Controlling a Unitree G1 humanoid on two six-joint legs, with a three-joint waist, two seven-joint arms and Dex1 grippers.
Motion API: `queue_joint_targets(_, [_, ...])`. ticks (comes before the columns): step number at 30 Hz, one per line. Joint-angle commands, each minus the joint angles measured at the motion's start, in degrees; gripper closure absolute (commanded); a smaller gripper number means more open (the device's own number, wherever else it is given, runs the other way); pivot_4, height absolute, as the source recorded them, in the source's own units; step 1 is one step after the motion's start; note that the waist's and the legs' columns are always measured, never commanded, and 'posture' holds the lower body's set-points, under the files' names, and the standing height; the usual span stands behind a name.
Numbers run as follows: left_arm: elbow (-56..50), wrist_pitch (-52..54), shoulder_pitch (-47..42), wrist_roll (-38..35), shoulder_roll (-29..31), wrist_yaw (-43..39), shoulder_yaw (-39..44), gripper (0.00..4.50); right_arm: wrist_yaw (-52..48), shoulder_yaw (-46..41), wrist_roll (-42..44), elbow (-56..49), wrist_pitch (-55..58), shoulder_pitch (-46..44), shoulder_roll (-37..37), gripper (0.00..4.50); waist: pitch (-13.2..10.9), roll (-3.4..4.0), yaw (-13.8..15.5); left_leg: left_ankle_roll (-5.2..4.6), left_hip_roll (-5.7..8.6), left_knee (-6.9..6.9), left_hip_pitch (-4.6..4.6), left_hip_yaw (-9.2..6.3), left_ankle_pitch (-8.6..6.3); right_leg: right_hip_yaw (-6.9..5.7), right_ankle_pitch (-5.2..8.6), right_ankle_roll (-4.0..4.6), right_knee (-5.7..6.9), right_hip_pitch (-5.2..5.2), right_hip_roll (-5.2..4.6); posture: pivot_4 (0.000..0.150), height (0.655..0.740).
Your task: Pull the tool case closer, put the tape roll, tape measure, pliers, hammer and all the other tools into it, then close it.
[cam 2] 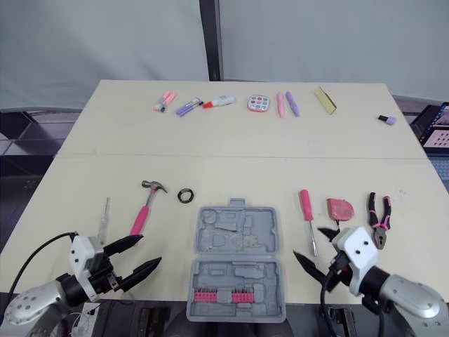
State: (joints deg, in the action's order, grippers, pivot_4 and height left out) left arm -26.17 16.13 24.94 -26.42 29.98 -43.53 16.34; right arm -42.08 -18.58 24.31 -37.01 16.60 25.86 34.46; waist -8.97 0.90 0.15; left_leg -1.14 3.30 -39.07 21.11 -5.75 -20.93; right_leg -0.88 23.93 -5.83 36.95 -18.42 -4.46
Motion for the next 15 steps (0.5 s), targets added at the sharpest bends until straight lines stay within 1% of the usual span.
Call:
queue_joint_targets(1, [-0.94,0.89,-2.08,1.52,1.14,1.5,-1.35,0.03,-3.09,-0.01,1.34,-0.57,-4.18,1.46,-0.47,0.03,0.0,0.0,0.16,0.0,0.01,-0.01,-0.01,-0.01,0.0,0.01,0.0,0.0,0.04,-0.01,-0.01,0.15,0.7134])
queue_joint_targets(3, [-1.4,0.95,-4.09,3.32,2.75,1.72,-2.17,0.03,-4.16,0.71,1.19,0.09,-5.08,1.95,-0.31,0.03,0.01,-0.03,0.31,-0.01,0.02,-0.03,0.0,-0.01,0.0,0.02,0.0,0.0,0.04,0.0,-0.02,0.15,0.7134])
queue_joint_targets(4, [-2.14,2.1,-5.56,2.85,3.98,1.33,-2.19,0.03,-4.39,0.87,1.33,0.35,-5.1,2.02,-0.29,0.03,0.01,-0.02,0.3,-0.01,0.02,-0.03,-0.01,0.0,0.0,0.01,0.0,0.0,0.05,0.0,-0.01,0.15,0.7134])
queue_joint_targets(6, [-4.15,6.55,-8.37,2.23,8.39,0.56,-2.11,0.03,-4.99,0.86,1.48,1.07,-5.58,2.16,-0.19,0.03,0.01,-0.02,0.2,-0.01,0.01,-0.02,-0.02,0.0,0.0,0.01,0.0,0.0,0.06,-0.01,0.0,0.15,0.7134])
queue_joint_targets(9, [-7.48,18.04,-12.47,1.23,18.4,-0.46,-2.41,0.03,-6.14,0.4,1.41,2.58,-6.65,2.37,0.02,0.03,0.01,-0.01,-0.08,0.0,0.0,-0.01,-0.02,-0.02,0.0,0.02,0.0,0.0,0.12,-0.04,0.0,0.15,0.7134])
queue_joint_targets(12, [-8.99,26.21,-18.19,-1.26,26.62,-2.58,-2.85,0.03,-7.3,0.4,1.2,3.71,-8.18,2.84,0.19,0.03,-0.02,0.04,-0.16,0.0,0.01,0.03,-0.05,-0.02,0.0,0.09,0.0,0.0,0.14,-0.05,-0.01,0.15,0.7134])
queue_joint_targets(15, [-7.73,30.99,-26.22,0.53,34.8,-5.07,-7.87,0.03,-8.69,0.88,1.15,4.54,-9.9,3.09,0.28,0.03,-0.03,0.05,-0.16,0.0,0.0,0.03,-0.04,-0.03,0.0,0.09,0.01,0.01,0.14,-0.06,0.01,0.15,0.7134])
